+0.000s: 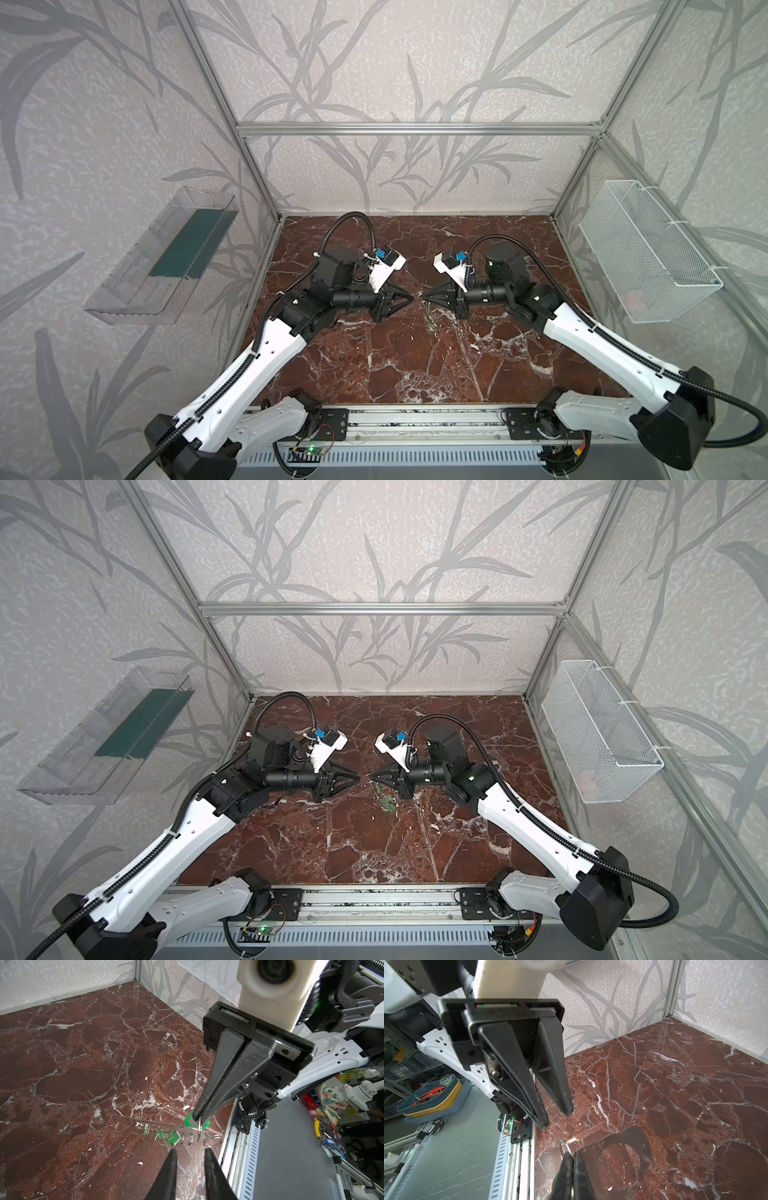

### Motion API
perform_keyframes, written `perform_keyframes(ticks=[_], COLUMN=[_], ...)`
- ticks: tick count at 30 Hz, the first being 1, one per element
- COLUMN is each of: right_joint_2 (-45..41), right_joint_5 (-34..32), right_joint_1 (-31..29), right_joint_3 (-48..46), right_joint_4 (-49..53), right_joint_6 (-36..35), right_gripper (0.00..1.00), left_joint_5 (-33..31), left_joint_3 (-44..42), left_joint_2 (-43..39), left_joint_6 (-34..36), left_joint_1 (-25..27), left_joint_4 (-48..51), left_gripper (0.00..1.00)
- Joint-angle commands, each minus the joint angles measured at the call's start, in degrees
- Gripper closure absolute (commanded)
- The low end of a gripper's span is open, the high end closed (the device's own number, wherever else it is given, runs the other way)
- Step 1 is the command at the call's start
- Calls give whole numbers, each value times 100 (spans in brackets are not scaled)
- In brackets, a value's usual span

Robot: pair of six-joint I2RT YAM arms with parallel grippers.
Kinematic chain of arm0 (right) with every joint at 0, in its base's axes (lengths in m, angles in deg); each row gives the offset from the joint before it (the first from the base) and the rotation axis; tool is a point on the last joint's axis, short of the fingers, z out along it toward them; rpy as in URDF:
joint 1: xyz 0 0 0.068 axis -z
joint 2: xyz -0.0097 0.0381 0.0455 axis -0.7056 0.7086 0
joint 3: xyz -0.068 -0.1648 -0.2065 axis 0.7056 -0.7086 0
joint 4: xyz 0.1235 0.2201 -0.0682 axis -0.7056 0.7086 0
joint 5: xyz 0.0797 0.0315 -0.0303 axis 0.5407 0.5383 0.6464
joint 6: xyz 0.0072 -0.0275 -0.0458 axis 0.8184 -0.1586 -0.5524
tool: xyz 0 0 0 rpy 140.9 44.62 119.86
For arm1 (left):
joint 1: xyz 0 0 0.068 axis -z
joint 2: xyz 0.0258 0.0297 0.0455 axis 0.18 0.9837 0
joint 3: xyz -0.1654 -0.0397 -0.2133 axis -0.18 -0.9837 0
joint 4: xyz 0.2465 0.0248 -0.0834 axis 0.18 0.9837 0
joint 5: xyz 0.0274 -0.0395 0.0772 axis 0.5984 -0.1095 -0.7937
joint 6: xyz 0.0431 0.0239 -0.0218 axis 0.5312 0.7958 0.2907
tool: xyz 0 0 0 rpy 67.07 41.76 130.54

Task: Put the keys on the keyring

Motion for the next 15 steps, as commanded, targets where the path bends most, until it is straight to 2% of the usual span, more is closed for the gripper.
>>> perform_keyframes(ticks=[1,15], right_joint_2=[-11,-6], right_joint_5=[68,87], right_joint_1=[-50,-121], right_joint_3=[238,253], right_joint_4=[-20,-16], right_joint_6=[-67,-89], right_gripper=[100,100], left_joint_5=[107,240], left_joint_3=[98,89], left_joint_2=[37,121], left_joint_6=[178,172], left_joint_1=[6,4], left_joint_4=[80,72], left_gripper=[75,76])
